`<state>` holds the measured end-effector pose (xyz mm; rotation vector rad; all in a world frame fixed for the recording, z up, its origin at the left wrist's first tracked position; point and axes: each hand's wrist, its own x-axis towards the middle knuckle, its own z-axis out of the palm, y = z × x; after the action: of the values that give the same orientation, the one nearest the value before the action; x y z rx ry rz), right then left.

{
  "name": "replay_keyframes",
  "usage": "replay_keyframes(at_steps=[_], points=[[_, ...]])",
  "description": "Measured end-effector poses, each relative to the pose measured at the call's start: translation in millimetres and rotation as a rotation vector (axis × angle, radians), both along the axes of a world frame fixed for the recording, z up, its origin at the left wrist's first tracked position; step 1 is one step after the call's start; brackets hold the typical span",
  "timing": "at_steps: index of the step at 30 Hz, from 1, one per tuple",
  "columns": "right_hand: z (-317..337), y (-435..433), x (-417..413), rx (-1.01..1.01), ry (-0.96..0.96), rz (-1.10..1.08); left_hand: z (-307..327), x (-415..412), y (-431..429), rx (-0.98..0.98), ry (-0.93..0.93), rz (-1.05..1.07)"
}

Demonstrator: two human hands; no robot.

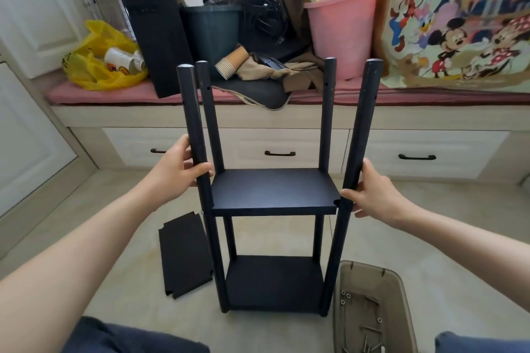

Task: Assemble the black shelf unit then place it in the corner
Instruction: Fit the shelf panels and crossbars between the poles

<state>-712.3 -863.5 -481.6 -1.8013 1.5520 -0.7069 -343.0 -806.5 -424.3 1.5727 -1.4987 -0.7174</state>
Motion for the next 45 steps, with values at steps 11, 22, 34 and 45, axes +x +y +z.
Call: replay_keyframes(at_steps=[11, 22, 34, 45], points=[[-10.1, 10.9, 4.8, -0.021, -0.04, 0.062, -13.9, 4.4, 2.8, 0.02, -0.008, 0.132], [16.3, 11.4, 7.0, 0.14, 0.082, 0.139, -12.7, -18.5, 19.8, 0.052, -0.544, 0.383], [30.8, 13.6, -8.5, 0.254, 0.053, 0.32, -13.5, -29.2, 22.4, 0.449, -0.339, 0.467], [42.0, 20.8, -10.6, 0.292, 0.082, 0.352, -43.6, -32.7, 20.5, 0.448, -0.068, 0.592]])
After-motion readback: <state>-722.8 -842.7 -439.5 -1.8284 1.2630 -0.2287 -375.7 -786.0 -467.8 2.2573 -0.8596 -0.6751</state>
